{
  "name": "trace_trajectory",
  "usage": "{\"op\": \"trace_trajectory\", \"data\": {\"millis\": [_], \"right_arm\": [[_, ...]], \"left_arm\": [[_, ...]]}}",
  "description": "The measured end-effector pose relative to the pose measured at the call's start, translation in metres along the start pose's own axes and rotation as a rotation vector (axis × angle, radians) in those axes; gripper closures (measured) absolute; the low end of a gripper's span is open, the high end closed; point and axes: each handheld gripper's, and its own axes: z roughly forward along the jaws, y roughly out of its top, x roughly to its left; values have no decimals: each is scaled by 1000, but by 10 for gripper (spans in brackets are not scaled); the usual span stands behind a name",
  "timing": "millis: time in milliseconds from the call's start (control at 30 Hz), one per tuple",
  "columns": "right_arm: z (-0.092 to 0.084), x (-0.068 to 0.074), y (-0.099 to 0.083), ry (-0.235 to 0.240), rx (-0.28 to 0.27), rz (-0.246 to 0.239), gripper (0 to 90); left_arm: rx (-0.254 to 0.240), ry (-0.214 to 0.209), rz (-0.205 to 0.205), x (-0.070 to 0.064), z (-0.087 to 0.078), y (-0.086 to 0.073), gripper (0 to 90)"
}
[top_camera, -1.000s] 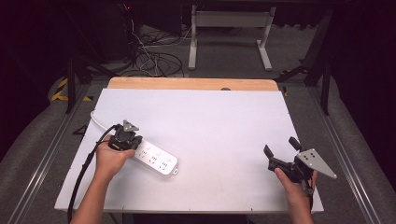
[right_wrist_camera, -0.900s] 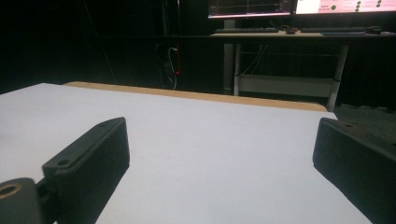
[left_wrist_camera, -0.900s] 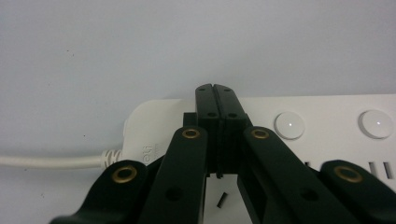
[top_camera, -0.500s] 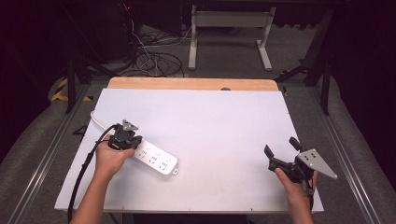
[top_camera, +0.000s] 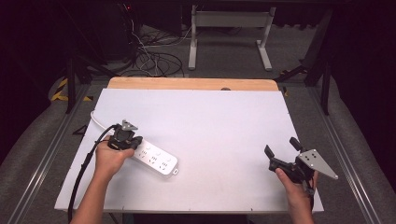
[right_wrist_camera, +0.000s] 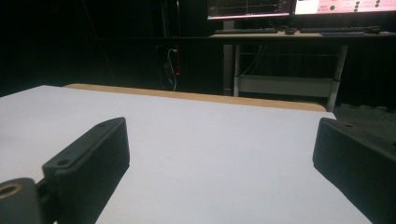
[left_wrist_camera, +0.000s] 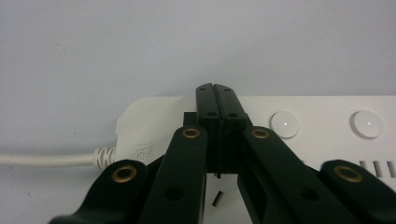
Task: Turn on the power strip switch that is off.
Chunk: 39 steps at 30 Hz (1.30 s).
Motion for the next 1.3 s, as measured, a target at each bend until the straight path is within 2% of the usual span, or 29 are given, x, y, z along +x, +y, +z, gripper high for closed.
{"op": "trace_trajectory", "data": {"millis": [267, 300, 367, 533, 567, 633, 700, 867, 1300], "right_arm": [[-1, 0, 0, -2, 0, 3, 43], [-1, -1, 0, -3, -2, -1, 43], [-1, -1, 0, -2, -3, -1, 43], [-2, -1, 1, -4, -8, 2, 43], [-2, -1, 1, -5, -8, 5, 43], [-2, -2, 0, -7, -7, 6, 43], [-2, -2, 0, -6, -8, 3, 43], [-1, -1, 0, -4, -1, 2, 45], [-1, -1, 0, -4, 0, 2, 45]], "left_arm": [[-4, 2, -4, -1, 0, -1, 900], [-5, 21, 11, -2, 1, -1, 900], [-6, 28, 11, -2, 1, -1, 900], [14, -9, -32, 2, 1, 1, 900], [25, -7, -21, 2, 1, 2, 900], [17, -20, -33, 4, 1, 1, 900], [19, -2, -11, 1, 1, 2, 900], [18, 2, -24, 1, 1, 1, 900], [21, -5, -14, 2, 1, 2, 900]]}}
